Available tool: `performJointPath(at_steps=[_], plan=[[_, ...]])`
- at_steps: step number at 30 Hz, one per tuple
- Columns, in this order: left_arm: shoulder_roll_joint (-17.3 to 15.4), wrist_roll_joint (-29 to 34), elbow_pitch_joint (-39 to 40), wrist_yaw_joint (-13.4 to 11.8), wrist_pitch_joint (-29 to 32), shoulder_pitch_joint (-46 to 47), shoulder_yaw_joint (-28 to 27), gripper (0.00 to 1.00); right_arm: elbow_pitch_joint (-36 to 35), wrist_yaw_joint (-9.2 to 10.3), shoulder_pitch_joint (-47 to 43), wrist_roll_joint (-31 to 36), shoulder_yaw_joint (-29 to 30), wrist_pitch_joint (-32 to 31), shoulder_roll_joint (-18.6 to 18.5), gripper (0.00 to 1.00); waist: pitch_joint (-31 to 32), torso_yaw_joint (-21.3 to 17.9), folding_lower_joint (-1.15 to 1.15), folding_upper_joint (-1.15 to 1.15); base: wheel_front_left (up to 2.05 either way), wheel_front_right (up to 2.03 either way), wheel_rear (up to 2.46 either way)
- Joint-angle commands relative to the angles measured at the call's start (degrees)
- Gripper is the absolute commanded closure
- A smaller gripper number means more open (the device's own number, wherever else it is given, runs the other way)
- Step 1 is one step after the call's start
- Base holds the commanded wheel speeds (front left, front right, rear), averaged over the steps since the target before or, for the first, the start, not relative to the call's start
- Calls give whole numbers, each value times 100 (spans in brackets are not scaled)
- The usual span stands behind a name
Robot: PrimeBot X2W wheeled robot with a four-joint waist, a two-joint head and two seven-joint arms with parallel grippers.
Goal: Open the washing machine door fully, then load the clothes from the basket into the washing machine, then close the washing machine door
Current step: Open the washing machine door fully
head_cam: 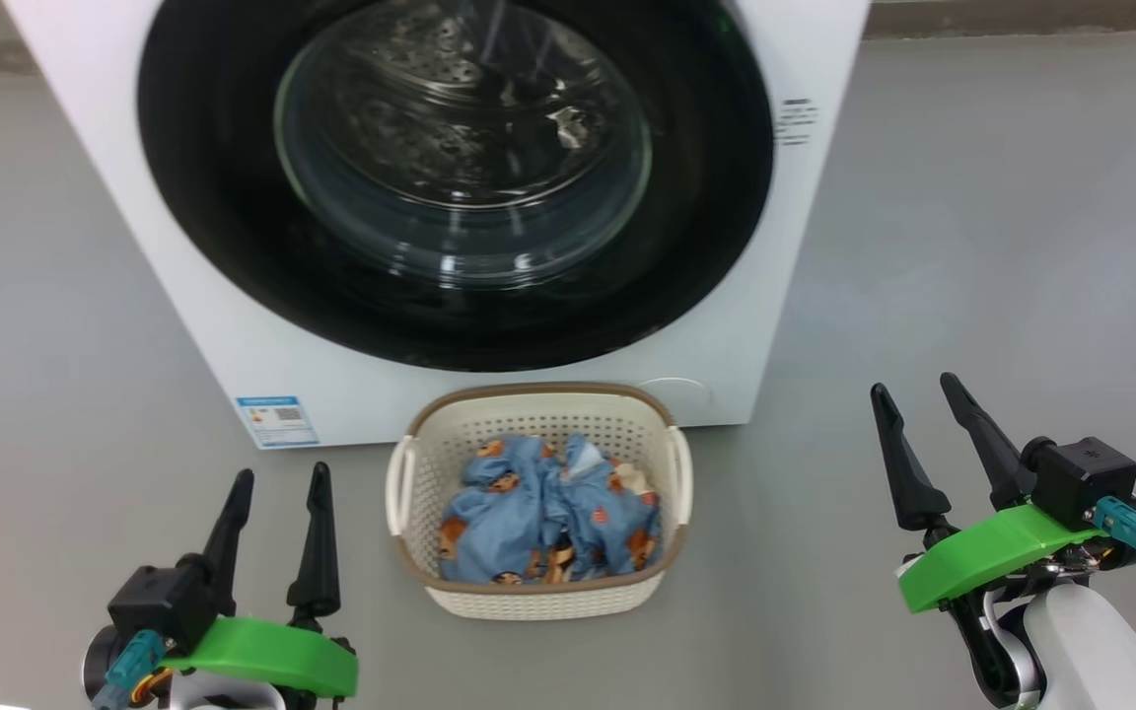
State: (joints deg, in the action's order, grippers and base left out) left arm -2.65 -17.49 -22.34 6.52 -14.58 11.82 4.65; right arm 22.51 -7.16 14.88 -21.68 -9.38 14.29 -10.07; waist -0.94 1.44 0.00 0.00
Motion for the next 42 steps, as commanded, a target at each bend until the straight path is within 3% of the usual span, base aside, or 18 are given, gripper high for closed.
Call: performJointPath(at_steps=[1,14,42], plan=[[-88,37,101,-29,-41,235,-176,0,-121,-33,239,-7,-118,71,-40,0,-3,-2,0,0,123,123,-246],[-78,-50,101,0,-41,203,-175,0,-104,-33,221,-21,-142,71,-52,0,38,0,0,0,78,78,-156],[-61,-76,40,-75,-41,191,-210,0,-121,-33,202,-125,-131,71,-58,0,92,4,0,0,2,2,-3]])
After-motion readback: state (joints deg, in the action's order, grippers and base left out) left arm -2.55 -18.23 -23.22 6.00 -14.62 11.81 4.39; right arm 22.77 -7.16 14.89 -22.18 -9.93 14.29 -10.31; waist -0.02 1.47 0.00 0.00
